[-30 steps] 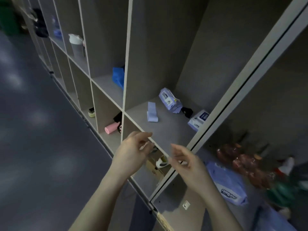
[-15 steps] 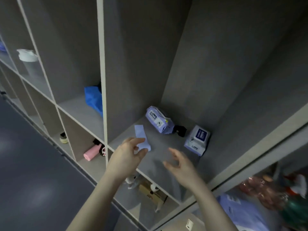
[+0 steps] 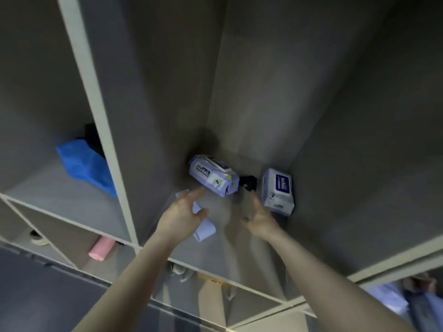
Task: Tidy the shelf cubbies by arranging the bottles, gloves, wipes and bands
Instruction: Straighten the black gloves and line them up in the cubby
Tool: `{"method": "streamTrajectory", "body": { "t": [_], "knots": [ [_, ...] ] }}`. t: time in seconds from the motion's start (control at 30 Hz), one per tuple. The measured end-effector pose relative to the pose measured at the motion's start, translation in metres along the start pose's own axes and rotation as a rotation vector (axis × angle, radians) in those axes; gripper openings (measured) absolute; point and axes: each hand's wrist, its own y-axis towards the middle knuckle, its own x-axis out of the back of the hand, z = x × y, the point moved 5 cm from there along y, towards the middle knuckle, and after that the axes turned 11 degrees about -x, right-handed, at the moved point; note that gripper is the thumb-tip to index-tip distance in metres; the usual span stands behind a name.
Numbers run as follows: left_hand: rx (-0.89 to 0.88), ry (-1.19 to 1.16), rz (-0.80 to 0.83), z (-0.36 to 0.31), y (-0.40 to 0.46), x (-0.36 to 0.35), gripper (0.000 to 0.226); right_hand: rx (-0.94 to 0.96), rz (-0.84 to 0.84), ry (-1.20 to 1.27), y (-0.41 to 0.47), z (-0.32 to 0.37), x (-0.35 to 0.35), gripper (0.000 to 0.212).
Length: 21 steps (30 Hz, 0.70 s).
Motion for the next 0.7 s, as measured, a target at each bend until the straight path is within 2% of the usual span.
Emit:
{"method": "streamTrajectory", "body": {
  "t": [0.2,0.47,0.57,0.63,0.7],
  "knots": [
    [0.008,-0.043,-0.025,0.022,0.036,-0.017,0.056,-0.017,-0.014,-0.135,0.071,-0.007,0.015,0.089],
    [0.028,-0.09,-0.148,0.04,0.05,-0.037,0.049,0.068,-0.09,-0.376,0.162,0.018,0.015,0.081],
    [0.037,-0.063,-0.154,0.043,0.05,-0.036,0.046,0.051,-0.021,-0.452,0.185,0.013,0.006,0.082],
    [0.059,-0.046,-0.145,0.046,0.051,-0.034,0.045,0.013,-0.035,-0.54,0.188,0.002,-0.001,0.072],
    [0.069,-0.033,-0.143,0.047,0.052,-0.032,0.044,0.015,-0.127,-0.682,0.175,-0.005,-0.01,0.052]
  ]
}}
